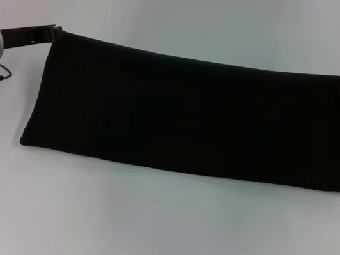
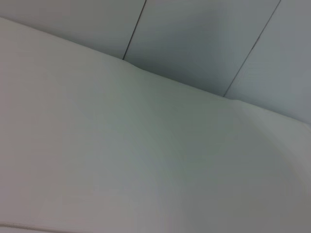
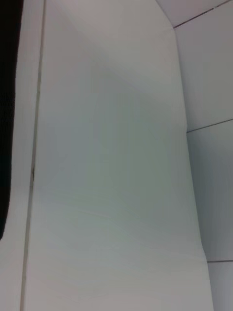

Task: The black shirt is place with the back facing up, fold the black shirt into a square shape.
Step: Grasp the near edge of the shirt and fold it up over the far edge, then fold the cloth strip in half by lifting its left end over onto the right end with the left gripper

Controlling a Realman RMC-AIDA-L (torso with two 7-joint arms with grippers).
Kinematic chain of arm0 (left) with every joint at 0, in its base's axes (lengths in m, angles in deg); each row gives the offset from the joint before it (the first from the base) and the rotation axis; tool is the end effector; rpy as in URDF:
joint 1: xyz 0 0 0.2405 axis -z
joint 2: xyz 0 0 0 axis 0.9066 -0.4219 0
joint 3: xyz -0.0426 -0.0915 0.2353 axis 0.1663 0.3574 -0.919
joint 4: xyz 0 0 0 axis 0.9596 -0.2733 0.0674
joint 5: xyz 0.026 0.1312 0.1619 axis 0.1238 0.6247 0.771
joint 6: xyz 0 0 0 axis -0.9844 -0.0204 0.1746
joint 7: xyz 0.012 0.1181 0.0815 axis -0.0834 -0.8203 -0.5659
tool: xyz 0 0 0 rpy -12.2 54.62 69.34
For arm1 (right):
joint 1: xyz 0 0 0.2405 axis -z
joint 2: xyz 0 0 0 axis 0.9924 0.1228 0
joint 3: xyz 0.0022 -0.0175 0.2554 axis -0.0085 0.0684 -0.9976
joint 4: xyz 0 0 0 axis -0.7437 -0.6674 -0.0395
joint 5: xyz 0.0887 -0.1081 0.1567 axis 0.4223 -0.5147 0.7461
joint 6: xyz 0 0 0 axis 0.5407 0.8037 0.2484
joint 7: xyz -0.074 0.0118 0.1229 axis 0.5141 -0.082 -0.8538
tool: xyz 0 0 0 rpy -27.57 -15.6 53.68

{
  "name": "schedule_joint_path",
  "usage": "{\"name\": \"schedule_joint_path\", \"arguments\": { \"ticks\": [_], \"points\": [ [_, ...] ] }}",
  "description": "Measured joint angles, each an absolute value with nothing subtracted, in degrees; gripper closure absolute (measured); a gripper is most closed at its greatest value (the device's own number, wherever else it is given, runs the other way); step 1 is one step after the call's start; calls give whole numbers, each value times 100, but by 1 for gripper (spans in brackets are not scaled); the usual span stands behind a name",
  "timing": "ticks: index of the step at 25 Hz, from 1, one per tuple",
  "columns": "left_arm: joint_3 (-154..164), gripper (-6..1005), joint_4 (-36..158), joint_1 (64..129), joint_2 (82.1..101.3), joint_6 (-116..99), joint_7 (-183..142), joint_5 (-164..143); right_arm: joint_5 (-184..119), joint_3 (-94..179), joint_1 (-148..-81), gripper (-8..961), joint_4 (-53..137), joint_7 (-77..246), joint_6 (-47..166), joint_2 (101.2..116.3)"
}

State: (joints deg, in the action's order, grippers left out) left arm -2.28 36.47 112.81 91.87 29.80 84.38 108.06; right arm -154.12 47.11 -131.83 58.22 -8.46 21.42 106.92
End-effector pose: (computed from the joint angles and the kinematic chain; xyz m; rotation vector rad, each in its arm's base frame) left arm -0.2900 0.4586 0.0525 -1.8442 -1.2494 -0.5992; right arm 0.2967 0.4595 0.0538 -2.0044 1.0828 0.4046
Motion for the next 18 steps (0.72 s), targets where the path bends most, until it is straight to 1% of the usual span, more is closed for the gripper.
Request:
{"name": "schedule_joint_path", "arguments": {
  "ticks": [6, 7, 12, 15, 16, 18],
  "points": [
    [-227, 994, 3647, 11278, 9292, 2627, 8412, 10781, -15412, 5075, -13196, 911, 5844, -993, 2162, 10733],
    [-227, 969, 3647, 11277, 9331, 2442, 8407, 10781, -15413, 5144, -13197, 911, 5864, -1019, 2205, 10741],
    [-229, 846, 3657, 11256, 9444, 1718, 8408, 10709, -15414, 5340, -13168, 849, 5984, -1179, 2675, 10755],
    [-212, 707, 3641, 11168, 9451, 1655, 8438, 10542, -15413, 5343, -13121, 651, 6136, -1285, 2705, 10738],
    [-205, 661, 3622, 11131, 9443, 1746, 8458, 10481, -15414, 5345, -13103, 601, 6185, -1362, 2599, 10718],
    [-186, 585, 3522, 10992, 9417, 2077, 8557, 10311, -15415, 5340, -13047, 501, 6257, -1516, 2199, 10628]
  ]
}}
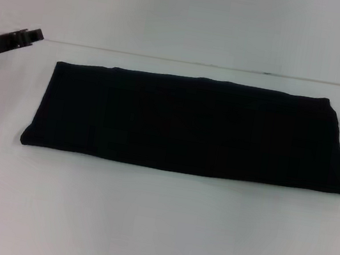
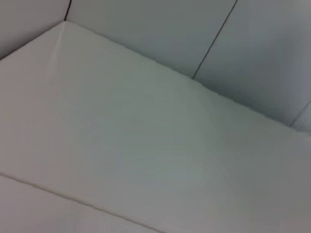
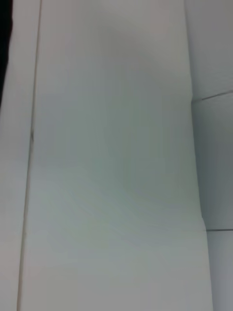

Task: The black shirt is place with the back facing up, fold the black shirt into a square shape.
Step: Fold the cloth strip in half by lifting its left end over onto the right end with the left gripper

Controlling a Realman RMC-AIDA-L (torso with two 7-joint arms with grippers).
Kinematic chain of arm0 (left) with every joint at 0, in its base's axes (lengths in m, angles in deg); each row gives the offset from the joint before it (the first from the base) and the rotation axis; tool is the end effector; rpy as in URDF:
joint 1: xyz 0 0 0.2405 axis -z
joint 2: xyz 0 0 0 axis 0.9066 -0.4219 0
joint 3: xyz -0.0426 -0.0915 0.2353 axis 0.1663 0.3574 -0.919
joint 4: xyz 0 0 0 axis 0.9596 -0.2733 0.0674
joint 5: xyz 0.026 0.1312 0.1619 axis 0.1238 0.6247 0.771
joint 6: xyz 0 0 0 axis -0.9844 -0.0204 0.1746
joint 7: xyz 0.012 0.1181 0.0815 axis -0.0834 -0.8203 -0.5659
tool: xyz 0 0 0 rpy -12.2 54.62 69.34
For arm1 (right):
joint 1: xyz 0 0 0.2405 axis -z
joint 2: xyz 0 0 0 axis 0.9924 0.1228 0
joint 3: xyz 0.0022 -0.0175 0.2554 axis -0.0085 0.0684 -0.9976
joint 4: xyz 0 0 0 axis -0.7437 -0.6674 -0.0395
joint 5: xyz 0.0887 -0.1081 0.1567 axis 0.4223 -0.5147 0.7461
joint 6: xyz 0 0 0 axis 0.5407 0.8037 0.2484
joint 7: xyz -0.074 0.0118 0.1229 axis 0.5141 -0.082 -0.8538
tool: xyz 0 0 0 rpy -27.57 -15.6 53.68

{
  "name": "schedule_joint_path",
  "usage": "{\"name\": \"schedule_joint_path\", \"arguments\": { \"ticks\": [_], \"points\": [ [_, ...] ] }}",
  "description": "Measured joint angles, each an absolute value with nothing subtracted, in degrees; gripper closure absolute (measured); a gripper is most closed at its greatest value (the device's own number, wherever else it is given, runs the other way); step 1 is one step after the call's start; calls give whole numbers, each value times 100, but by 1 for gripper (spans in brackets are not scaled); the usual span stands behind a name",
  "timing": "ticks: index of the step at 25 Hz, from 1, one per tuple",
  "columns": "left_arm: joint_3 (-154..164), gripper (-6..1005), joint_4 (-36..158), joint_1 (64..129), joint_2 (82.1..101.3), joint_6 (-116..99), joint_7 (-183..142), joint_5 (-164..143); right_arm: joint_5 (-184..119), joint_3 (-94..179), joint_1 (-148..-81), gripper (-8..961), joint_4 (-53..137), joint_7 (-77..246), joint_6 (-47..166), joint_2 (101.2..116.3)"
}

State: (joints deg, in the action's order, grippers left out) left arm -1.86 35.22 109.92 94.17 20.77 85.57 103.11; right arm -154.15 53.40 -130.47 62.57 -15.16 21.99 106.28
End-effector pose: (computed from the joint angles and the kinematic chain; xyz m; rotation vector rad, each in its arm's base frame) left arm -0.3216 0.4482 0.0562 -1.6044 -1.3309 -0.6103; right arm 0.3042 0.4616 0.0750 -1.9599 1.0901 0.3478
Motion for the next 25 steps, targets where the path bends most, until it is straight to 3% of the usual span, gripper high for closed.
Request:
{"name": "schedule_joint_path", "arguments": {
  "ticks": [2, 13, 25],
  "points": [
    [-179, 525, 3334, 10819, 9408, 2631, 8737, 10157, -15415, 5333, -12984, 401, 6308, -1687, 1765, 10534],
    [-179, 181, 2435, 10077, 9265, 5831, 9958, 10098, -15449, 5947, -12448, 309, 7030, -3141, -357, 10218],
    [-198, 169, 2285, 9773, 9324, 6442, 10188, 10442, -15674, 6315, -12224, 311, 7044, -3442, -449, 10188]
  ]
}}
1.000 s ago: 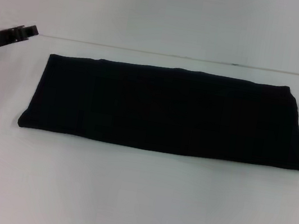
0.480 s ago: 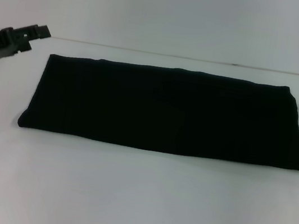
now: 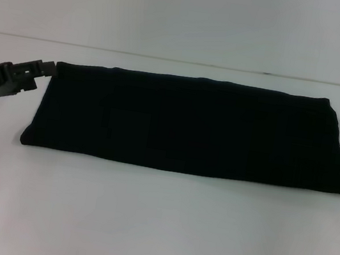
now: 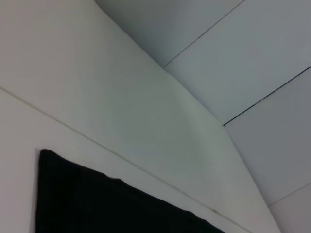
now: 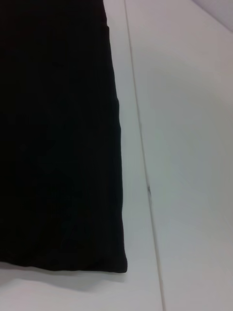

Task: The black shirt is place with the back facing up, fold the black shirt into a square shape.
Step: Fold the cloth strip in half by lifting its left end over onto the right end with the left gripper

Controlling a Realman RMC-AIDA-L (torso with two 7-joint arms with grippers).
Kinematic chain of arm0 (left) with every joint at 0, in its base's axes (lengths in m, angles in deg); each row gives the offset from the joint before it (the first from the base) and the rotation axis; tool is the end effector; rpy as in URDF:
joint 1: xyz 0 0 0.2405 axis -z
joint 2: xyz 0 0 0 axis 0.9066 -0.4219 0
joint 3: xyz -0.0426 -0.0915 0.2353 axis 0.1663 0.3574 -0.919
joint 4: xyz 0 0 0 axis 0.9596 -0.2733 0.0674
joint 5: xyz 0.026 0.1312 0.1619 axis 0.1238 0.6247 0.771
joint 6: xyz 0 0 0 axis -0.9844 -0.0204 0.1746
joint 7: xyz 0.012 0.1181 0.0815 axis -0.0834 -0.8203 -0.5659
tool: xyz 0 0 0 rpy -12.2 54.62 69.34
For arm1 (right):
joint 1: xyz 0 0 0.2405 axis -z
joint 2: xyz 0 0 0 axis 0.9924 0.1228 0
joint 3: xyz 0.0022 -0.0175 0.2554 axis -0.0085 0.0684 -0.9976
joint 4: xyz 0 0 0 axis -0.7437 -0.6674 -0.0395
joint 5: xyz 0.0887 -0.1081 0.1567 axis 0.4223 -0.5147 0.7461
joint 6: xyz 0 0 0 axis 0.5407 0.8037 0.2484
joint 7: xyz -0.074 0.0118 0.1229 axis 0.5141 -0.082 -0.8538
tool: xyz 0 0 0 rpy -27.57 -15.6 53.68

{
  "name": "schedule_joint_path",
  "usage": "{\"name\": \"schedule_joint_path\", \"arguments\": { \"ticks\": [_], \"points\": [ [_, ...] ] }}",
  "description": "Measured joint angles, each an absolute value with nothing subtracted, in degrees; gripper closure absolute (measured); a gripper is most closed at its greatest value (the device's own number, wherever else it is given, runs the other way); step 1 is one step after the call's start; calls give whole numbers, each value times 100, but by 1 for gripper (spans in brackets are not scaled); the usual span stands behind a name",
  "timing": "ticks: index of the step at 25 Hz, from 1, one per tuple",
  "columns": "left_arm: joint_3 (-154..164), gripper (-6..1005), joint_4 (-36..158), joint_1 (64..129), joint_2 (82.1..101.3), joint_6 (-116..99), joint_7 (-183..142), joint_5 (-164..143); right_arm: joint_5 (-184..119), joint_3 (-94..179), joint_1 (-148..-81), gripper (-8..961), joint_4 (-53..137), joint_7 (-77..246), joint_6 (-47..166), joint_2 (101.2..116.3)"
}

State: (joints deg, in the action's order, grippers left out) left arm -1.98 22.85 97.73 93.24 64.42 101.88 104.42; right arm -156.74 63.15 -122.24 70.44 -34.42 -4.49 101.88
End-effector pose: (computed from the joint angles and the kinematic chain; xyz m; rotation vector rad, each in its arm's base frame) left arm -0.3207 0.3591 0.0741 -1.9186 -1.6398 -0.9238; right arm 0.3257 0.3997 0.0960 -2.1444 1.4543 0.3037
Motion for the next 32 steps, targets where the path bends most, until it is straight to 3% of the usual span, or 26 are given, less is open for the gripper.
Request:
{"name": "schedule_joint_path", "arguments": {
  "ticks": [18, 32],
  "points": [
    [-177, 171, 2156, 9685, 9341, 7258, 10462, 11397, -15693, 6373, -12150, 312, 6964, -3451, -339, 10239],
    [-220, 172, 2466, 9874, 9255, 6921, 12558, 11783, -15446, 6327, -12252, 312, 7011, -3172, -376, 10259]
  ]
}}
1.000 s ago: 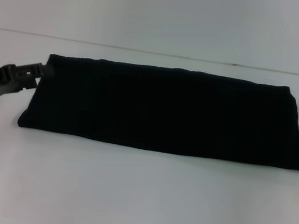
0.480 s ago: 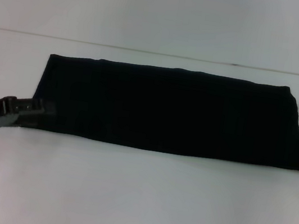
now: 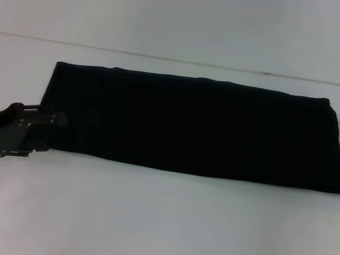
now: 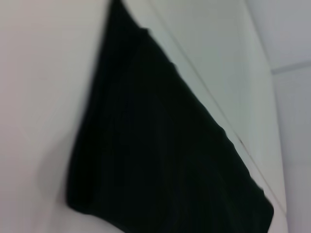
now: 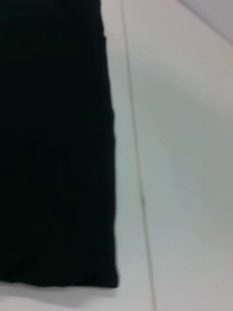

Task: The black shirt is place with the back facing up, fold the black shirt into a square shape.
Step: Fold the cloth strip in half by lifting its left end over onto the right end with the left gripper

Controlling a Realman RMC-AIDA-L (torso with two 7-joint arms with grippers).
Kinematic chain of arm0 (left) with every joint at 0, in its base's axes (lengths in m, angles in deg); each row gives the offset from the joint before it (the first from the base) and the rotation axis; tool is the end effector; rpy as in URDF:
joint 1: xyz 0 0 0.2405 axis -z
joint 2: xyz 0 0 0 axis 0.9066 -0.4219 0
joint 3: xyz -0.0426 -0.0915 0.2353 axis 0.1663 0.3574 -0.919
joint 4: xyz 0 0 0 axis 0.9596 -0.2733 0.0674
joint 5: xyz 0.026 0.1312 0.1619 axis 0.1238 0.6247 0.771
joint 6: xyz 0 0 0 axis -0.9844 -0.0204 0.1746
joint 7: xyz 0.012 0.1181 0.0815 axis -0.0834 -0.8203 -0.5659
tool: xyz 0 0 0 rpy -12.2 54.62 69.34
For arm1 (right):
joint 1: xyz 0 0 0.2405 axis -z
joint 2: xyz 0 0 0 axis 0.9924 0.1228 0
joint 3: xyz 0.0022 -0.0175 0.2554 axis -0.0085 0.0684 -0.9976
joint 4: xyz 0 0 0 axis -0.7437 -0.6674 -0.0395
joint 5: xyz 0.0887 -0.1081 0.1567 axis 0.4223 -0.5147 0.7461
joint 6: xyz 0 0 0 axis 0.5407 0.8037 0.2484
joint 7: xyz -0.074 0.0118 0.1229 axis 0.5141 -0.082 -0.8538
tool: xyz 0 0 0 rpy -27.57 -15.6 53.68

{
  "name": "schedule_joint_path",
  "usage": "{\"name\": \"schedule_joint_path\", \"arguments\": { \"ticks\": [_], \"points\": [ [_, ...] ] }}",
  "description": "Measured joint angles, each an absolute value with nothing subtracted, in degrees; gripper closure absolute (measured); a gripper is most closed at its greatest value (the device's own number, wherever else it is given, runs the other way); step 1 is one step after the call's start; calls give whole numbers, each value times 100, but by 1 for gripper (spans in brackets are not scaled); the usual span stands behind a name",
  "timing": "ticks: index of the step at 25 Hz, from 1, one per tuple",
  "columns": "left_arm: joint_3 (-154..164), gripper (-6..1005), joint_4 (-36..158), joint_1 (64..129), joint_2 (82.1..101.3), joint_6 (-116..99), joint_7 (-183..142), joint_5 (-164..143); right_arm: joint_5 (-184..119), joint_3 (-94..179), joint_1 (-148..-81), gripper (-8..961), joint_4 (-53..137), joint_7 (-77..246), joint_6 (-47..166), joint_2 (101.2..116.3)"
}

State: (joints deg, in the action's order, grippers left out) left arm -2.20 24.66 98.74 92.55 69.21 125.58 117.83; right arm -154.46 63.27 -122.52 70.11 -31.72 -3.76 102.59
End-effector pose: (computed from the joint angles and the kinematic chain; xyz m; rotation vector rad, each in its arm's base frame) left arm -0.3273 0.3392 0.0490 -1.7433 -2.2071 -0.7599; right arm 0.3193 0.4035 0.0905 -2.1701 1.4044 0.3434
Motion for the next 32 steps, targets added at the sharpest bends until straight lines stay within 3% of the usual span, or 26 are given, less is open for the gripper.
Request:
{"name": "schedule_joint_path", "arguments": {
  "ticks": [9, 32],
  "points": [
    [-173, 171, 2699, 9885, 9232, 6442, 14056, 11836, -15251, 6369, -12440, 312, 7090, -3051, -374, 10200],
    [-178, 171, 3043, 9953, 9241, 5604, 14545, 12047, -14570, 6400, -12682, 313, 7104, -1430, -2149, 10353]
  ]
}}
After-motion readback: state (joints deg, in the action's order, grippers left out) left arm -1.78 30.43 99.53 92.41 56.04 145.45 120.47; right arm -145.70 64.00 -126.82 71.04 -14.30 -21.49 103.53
